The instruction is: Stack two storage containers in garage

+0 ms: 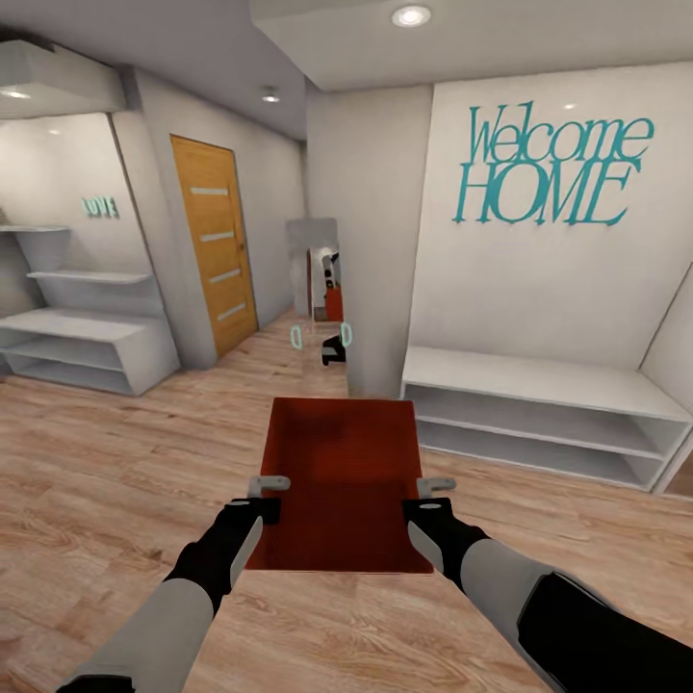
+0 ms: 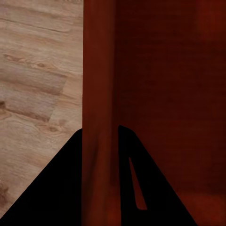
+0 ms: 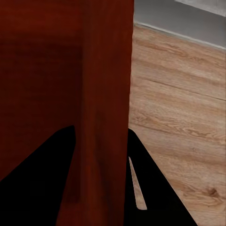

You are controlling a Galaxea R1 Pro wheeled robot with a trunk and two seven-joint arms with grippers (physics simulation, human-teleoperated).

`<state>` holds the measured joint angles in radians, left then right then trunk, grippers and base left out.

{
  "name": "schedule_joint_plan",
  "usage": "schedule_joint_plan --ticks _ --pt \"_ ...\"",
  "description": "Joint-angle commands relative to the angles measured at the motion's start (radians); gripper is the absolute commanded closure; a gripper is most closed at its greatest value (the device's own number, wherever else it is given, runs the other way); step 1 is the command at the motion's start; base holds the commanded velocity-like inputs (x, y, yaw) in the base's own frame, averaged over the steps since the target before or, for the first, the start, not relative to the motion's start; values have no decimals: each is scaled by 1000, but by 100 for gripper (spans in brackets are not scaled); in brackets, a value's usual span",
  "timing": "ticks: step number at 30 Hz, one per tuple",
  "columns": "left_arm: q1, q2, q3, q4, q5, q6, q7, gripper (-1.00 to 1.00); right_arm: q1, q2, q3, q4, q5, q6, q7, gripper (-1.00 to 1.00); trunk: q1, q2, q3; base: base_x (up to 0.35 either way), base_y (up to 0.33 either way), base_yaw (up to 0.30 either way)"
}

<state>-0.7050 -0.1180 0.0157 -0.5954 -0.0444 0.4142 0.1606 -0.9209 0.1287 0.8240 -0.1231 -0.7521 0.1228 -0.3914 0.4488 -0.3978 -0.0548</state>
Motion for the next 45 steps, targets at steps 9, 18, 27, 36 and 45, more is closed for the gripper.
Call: schedule_joint_plan --ticks 9,18,27,36,45 --pt "-1 -16 4 2 0 6 0 100 -1 0 52 -30 23 -54 -3 100 1 -2 -2 322 0 265" --pt "-1 -16 4 2 -1 6 0 100 -1 0 52 -30 23 -54 -3 100 1 -2 -2 322 0 268" --pt "-1 -16 4 2 -1 6 0 100 -1 0 52 -30 23 -54 -3 100 1 -2 -2 322 0 268" --pt "-1 -15 4 2 -1 6 0 100 -1 0 52 -30 23 -54 -3 100 1 -2 -2 322 0 268" --pt "-1 -16 4 2 -1 6 0 100 -1 0 52 -30 23 -54 -3 100 1 -2 -2 322 0 268"
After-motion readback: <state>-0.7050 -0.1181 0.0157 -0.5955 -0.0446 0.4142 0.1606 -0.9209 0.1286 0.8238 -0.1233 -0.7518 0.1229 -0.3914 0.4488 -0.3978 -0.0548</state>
